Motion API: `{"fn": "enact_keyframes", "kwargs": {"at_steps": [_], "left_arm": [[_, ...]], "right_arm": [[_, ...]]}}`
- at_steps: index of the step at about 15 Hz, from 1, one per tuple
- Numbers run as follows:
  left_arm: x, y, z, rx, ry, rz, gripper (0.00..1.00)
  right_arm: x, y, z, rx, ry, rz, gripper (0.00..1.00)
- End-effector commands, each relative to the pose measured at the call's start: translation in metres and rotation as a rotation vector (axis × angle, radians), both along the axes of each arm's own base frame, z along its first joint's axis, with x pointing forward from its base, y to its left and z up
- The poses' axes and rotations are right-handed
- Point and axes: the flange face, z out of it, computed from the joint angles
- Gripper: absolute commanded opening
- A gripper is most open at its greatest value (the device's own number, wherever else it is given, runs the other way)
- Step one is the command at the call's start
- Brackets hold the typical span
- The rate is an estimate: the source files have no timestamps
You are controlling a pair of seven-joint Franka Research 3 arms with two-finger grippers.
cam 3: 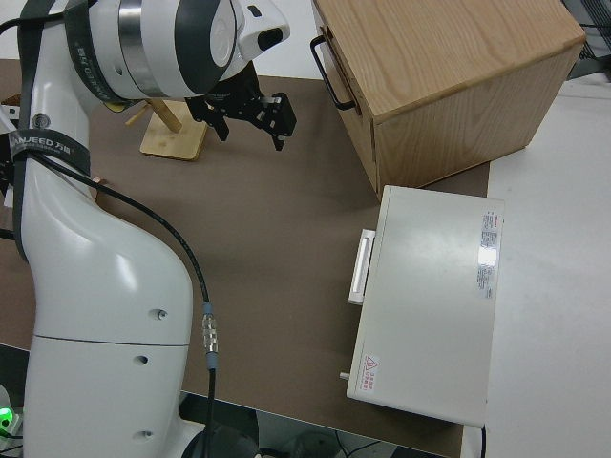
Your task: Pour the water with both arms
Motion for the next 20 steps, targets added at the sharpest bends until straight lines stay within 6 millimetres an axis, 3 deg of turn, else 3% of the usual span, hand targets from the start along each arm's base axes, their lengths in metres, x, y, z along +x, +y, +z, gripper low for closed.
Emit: {"fn": "enact_keyframes", "kwargs": {"at_steps": [1, 6, 8, 13, 17, 20], "left_arm": [[0.001, -0.001, 0.017, 0.028, 0.014, -0.007, 0.00], [-0.004, -0.008, 0.022, 0.026, 0.064, -0.025, 0.00], [-0.001, -0.009, 0.008, 0.023, 0.085, -0.023, 0.00], [-0.002, -0.014, 0.010, 0.024, 0.088, -0.033, 0.00], [-0.003, -0.017, 0.011, 0.025, 0.088, -0.036, 0.00], [-0.004, -0.018, 0.014, 0.027, 0.083, -0.038, 0.00]], "right_arm": [[-0.006, -0.002, 0.001, 0.012, 0.000, 0.014, 0.987], [-0.006, -0.002, 0.000, 0.012, 0.001, 0.014, 0.987], [-0.006, -0.002, 0.001, 0.012, 0.000, 0.014, 0.987], [-0.006, -0.003, 0.000, 0.007, 0.000, 0.010, 0.987], [-0.010, 0.007, 0.008, -0.009, -0.021, 0.023, 0.987], [-0.012, -0.010, 0.013, -0.018, -0.033, -0.017, 0.987]]}}
